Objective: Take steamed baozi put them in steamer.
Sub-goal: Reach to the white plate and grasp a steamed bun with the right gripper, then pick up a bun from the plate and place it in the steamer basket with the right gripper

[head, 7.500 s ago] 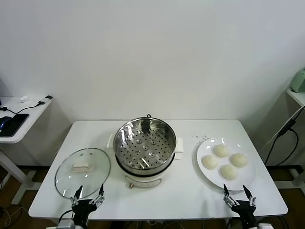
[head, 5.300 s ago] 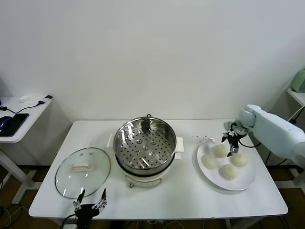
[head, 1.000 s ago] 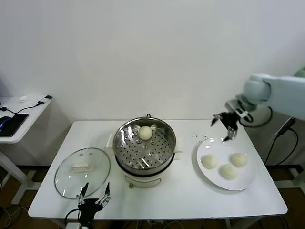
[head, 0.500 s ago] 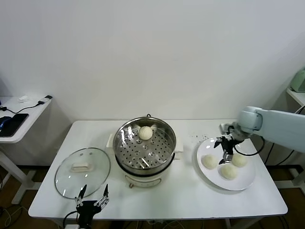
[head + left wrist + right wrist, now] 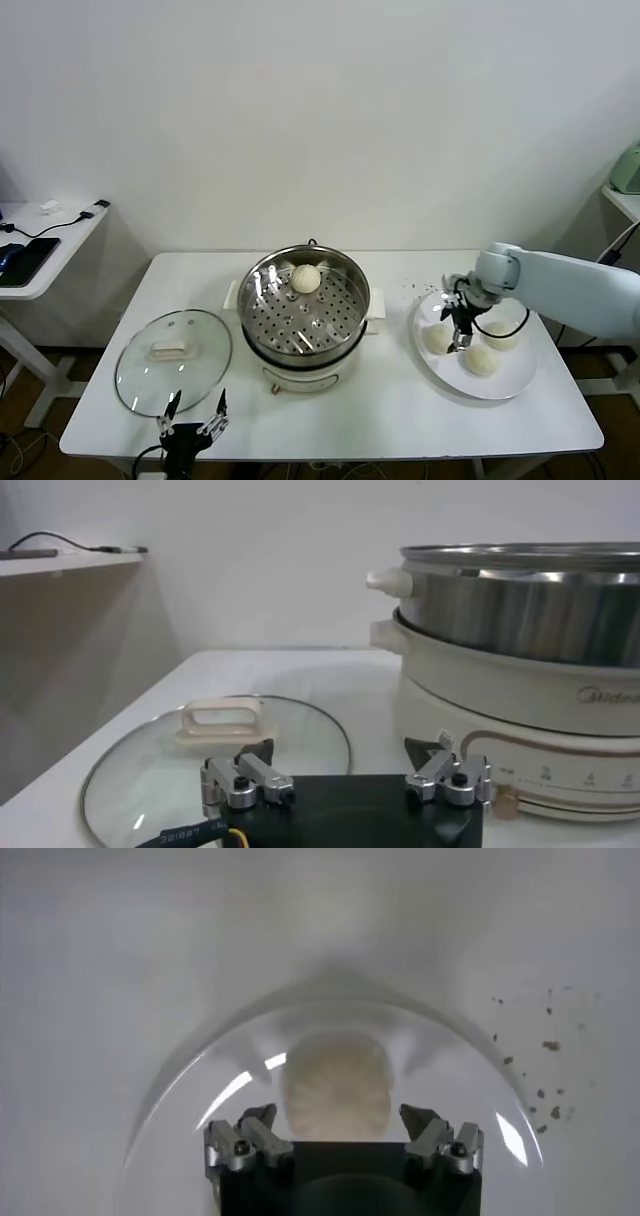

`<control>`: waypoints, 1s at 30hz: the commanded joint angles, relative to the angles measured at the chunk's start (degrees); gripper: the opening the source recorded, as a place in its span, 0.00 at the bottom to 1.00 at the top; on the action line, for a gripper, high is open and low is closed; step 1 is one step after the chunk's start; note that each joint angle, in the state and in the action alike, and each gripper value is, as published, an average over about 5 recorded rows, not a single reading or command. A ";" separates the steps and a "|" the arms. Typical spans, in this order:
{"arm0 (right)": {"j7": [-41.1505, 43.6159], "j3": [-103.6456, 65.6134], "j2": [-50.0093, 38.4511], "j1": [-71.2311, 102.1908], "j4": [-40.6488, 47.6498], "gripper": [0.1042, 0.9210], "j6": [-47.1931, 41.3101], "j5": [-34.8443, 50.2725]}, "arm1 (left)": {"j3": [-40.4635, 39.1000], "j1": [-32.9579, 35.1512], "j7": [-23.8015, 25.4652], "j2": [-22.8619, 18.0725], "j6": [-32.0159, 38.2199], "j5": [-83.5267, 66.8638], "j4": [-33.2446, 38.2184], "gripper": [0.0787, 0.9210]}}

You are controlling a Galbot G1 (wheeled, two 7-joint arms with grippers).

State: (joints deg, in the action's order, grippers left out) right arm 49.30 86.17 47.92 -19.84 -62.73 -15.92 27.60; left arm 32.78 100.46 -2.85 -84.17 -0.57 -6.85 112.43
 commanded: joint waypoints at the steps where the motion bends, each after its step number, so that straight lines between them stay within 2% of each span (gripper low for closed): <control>1: 0.01 -2.45 1.63 2.90 2.49 0.84 -0.92 -1.46 | -0.04 0.16 -0.10 -0.09 0.06 0.05 0.15 0.88; 7: 1.09 -1.86 0.71 0.77 0.56 0.76 -0.39 -2.32 | -0.20 0.61 -0.13 -0.24 0.07 0.30 0.59 0.88; 14: 3.25 1.58 -2.02 -8.20 -4.62 0.72 0.28 0.66 | -0.55 0.92 -0.18 -0.47 -0.04 0.56 1.48 0.88; 21: 7.24 16.36 -0.86 -32.35 -12.09 0.72 1.19 11.74 | -0.70 1.18 -0.23 -0.13 -0.25 0.73 2.69 0.88; 26: 8.79 21.38 5.20 -46.13 -17.37 0.72 0.55 22.81 | -1.26 1.20 -0.24 -0.09 -0.32 1.12 3.47 0.88; 30: 6.03 20.03 11.50 -49.96 -22.35 0.72 -2.62 30.16 | -1.85 1.13 -0.24 -0.21 -0.29 1.18 3.82 0.88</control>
State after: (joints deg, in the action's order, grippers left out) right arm 55.37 99.60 50.97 -50.30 -75.43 -16.02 41.85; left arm 31.44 101.65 -3.07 -84.35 -0.86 -5.82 115.62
